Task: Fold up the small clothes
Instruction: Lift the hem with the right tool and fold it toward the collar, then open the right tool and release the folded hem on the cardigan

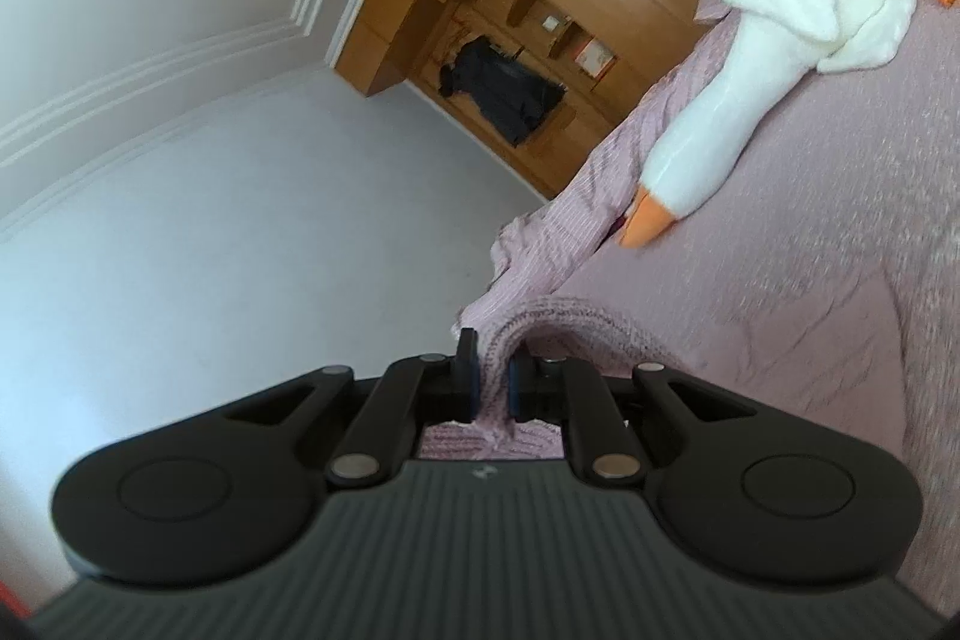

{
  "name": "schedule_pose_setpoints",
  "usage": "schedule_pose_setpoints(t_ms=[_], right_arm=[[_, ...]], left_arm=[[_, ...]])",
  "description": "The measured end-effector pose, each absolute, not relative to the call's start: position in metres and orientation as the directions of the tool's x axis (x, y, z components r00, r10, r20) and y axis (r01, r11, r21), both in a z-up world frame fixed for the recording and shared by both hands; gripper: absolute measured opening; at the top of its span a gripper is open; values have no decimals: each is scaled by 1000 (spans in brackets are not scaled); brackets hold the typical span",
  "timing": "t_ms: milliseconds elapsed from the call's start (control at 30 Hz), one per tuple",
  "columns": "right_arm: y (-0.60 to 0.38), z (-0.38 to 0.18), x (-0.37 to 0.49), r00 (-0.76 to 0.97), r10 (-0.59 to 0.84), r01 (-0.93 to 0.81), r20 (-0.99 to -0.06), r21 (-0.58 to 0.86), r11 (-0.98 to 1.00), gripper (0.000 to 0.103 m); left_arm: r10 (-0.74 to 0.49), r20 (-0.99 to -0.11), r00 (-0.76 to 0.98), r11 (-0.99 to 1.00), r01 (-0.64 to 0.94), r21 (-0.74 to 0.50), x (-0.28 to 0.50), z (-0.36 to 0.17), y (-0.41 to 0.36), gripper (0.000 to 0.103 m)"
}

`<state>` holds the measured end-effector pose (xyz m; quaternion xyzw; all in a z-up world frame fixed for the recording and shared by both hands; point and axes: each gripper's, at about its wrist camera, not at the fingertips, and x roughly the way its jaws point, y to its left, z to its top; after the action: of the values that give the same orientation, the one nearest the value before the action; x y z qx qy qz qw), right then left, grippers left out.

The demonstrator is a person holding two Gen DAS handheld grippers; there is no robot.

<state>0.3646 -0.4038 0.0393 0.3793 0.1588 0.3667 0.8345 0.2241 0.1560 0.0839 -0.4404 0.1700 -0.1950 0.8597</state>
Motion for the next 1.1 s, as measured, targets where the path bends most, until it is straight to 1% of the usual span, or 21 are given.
schedule_pose_setpoints(t_ms=[167,267,367,533,600,733,833,867,933,967,1000,1033,1067,1100], right_arm=[[-406,39,406,716,698,-475,3,735,484,12],[-405,31,430,736,677,-460,-2,733,501,12],[-404,13,452,751,660,-426,-31,741,519,12],[-398,-24,476,752,646,-357,-131,742,567,12],[-396,-38,478,747,647,-346,-156,740,578,12],[-396,-56,477,741,648,-328,-176,748,577,12],[-398,-63,478,743,643,-308,-186,759,574,14],[-399,-63,478,742,643,-301,-187,766,569,14],[-404,-63,477,732,660,-309,-169,781,543,15],[-405,-61,475,730,663,-313,-167,780,541,19],[-407,-59,473,732,662,-320,-160,777,542,35],[-410,-58,469,738,658,-327,-145,776,538,48],[-412,-57,465,746,653,-331,-129,780,531,76],[-415,-55,461,758,642,-327,-116,784,527,88]], left_arm=[[-466,-103,879,549,196,-812,272,84,166,9],[-453,-103,885,565,196,-801,297,74,169,9],[-438,-122,891,562,165,-810,324,49,175,9],[-424,-185,887,570,103,-815,353,5,181,9],[-425,-203,882,581,95,-808,360,-8,181,9],[-420,-226,879,598,81,-798,367,-27,182,9],[-385,-266,884,626,39,-779,371,-34,183,10],[-390,-270,880,628,40,-777,372,-34,185,11],[-412,-248,876,616,67,-785,367,-33,186,21],[-410,-238,880,619,77,-782,363,-30,186,41],[-398,-229,888,631,84,-771,358,-25,186,68],[-383,-210,899,643,96,-760,352,-21,186,79],[-370,-193,909,651,105,-751,346,-17,185,91],[-357,-181,916,660,110,-743,342,-14,186,94]])
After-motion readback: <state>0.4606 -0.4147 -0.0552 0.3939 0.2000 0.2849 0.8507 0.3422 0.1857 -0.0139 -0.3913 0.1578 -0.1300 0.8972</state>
